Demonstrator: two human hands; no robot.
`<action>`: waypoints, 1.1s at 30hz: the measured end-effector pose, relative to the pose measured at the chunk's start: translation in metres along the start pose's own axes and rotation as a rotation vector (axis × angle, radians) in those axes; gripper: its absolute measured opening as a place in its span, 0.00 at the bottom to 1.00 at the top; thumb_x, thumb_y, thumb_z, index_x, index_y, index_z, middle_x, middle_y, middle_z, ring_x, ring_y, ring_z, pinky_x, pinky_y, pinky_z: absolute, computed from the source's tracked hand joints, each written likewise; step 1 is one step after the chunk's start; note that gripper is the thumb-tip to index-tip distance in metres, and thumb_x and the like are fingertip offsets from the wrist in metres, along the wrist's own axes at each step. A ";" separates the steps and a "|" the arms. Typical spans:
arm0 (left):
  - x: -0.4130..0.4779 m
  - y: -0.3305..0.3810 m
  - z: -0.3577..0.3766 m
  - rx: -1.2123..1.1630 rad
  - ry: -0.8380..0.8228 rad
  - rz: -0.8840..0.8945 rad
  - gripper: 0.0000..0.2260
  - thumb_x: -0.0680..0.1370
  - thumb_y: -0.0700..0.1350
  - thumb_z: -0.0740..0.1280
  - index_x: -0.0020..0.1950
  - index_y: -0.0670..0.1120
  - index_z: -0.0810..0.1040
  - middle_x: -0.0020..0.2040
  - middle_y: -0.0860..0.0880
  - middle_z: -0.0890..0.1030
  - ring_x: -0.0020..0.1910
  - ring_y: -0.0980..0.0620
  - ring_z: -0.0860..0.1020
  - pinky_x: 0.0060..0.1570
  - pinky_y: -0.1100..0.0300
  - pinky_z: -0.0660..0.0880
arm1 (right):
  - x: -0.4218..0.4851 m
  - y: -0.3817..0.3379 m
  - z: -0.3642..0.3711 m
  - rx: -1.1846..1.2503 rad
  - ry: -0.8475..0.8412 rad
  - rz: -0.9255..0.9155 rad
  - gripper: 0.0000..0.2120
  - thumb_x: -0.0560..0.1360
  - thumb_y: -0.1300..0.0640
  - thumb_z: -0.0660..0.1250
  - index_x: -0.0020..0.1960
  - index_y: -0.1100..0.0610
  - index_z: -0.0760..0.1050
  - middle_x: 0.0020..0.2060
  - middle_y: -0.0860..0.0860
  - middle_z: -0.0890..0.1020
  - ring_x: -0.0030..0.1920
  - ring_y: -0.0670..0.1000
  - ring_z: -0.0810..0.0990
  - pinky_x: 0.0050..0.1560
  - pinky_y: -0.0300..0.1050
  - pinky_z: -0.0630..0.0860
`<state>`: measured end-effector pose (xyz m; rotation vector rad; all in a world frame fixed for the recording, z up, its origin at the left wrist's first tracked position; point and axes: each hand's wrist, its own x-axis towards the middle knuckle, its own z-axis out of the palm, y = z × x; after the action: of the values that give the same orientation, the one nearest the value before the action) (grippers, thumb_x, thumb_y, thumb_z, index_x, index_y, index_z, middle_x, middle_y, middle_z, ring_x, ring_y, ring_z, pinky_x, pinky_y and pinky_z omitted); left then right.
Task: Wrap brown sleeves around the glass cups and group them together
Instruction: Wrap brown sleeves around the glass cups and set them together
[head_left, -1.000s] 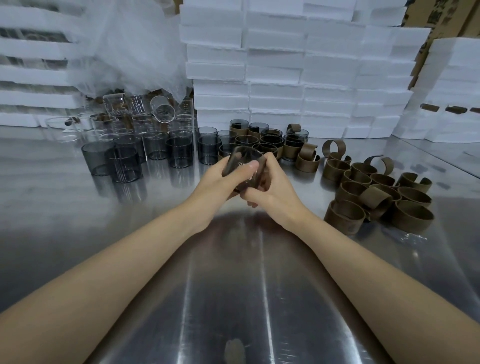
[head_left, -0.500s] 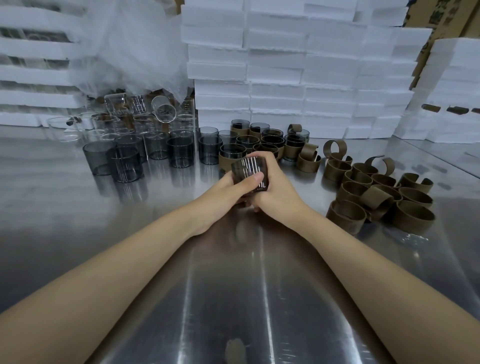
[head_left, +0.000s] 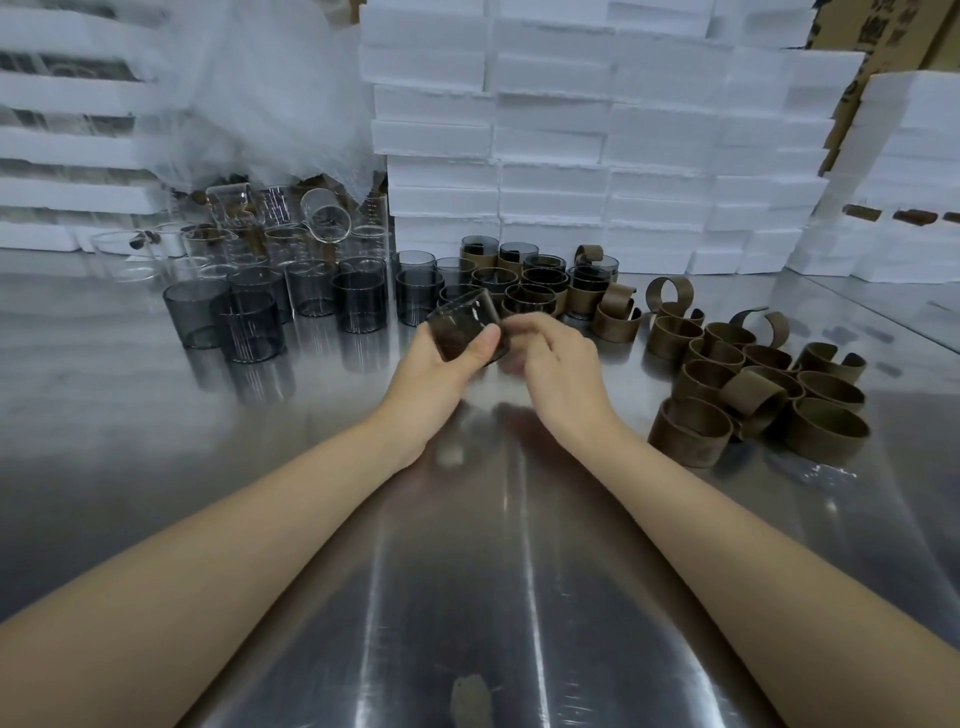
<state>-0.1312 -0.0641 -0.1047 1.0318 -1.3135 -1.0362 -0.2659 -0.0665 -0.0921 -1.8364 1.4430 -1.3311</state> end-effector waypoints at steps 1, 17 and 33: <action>0.002 0.000 -0.002 0.045 0.030 0.014 0.19 0.74 0.55 0.71 0.60 0.47 0.75 0.58 0.49 0.79 0.58 0.53 0.78 0.61 0.61 0.73 | 0.000 -0.002 0.003 0.148 -0.023 0.035 0.15 0.81 0.59 0.54 0.59 0.51 0.77 0.49 0.48 0.82 0.54 0.50 0.80 0.62 0.53 0.74; -0.009 0.002 0.005 0.044 -0.387 0.138 0.19 0.73 0.49 0.70 0.63 0.59 0.73 0.59 0.52 0.80 0.60 0.54 0.78 0.55 0.59 0.76 | 0.001 -0.009 -0.004 0.707 -0.020 0.368 0.28 0.84 0.43 0.46 0.47 0.54 0.82 0.45 0.57 0.85 0.48 0.56 0.84 0.51 0.53 0.81; 0.009 0.007 0.000 -0.305 0.090 -0.110 0.25 0.83 0.59 0.48 0.55 0.44 0.77 0.48 0.42 0.84 0.50 0.44 0.82 0.48 0.55 0.81 | -0.003 0.007 0.011 0.338 -0.294 -0.135 0.31 0.74 0.73 0.64 0.70 0.52 0.60 0.59 0.43 0.74 0.55 0.40 0.78 0.59 0.42 0.76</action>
<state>-0.1308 -0.0709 -0.0957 0.9140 -0.9980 -1.2165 -0.2600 -0.0681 -0.1036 -1.8308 0.8980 -1.2160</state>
